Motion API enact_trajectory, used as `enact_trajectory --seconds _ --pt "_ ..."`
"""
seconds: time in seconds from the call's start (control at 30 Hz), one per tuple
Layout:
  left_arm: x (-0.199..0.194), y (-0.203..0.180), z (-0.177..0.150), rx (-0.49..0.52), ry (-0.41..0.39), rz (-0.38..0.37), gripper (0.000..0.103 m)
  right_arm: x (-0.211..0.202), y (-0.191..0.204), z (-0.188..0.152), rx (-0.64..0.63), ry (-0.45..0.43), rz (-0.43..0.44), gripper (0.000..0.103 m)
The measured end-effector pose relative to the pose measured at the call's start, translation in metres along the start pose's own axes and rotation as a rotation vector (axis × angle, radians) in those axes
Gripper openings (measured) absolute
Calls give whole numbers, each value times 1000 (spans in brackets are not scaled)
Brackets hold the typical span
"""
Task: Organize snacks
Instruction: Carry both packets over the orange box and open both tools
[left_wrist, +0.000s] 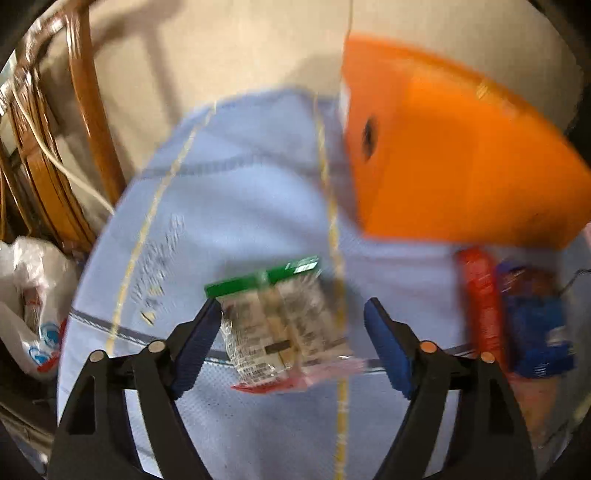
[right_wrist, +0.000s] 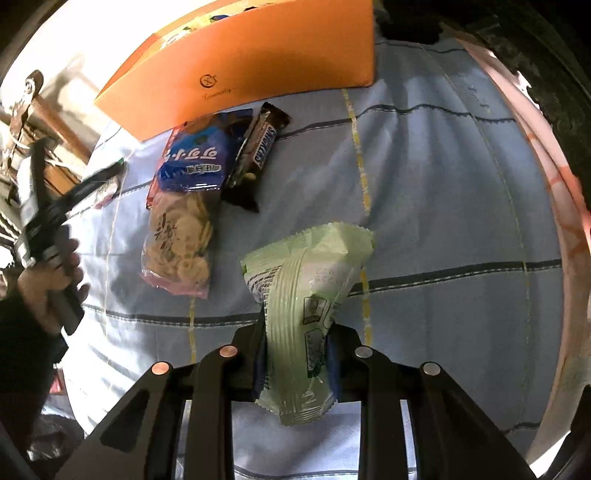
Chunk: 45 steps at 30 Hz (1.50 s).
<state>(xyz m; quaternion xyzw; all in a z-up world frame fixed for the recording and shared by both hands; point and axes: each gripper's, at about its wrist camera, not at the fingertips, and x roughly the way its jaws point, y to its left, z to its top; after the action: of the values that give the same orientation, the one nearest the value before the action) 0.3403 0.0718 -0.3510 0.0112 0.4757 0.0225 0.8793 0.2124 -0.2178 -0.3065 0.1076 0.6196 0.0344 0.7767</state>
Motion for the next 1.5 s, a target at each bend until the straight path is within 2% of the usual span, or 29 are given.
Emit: enact_trajectory --seconds 0.1,0.13,0.17,0.23,0.33,0.5,0.7,0.83,1.07,1.23,1.5 --pt "-6 5 -5 5 -16 -34 49 -8 -12 4 30 -13 8 26" --pt "-10 6 -7 -1 -21 -67 42 -10 -15 5 38 -16 12 26" --pt "-19 8 -9 -14 -34 -120 40 -15 -20 5 41 -22 17 26" --pt "-33 8 -15 -15 -50 -183 38 -19 -19 7 41 -42 26 26" --pt "-56 2 -27 28 -63 -231 38 -27 -15 8 26 -64 31 26" --pt "-119 -15 -35 95 -147 -339 38 -52 -2 10 -4 -117 54 26" --pt "-201 -46 -19 137 -272 -451 38 -124 23 30 -55 -291 92 26" --pt "-240 -61 4 157 -345 -470 38 -170 32 46 -77 -397 108 26" --pt "-260 -68 45 145 -399 -471 38 -215 27 81 -77 -489 117 26" --pt "-259 -79 81 146 -418 -455 39 -227 27 121 -75 -520 124 26" --pt "-251 -105 165 152 -476 -417 40 -226 40 205 -105 -556 131 26"
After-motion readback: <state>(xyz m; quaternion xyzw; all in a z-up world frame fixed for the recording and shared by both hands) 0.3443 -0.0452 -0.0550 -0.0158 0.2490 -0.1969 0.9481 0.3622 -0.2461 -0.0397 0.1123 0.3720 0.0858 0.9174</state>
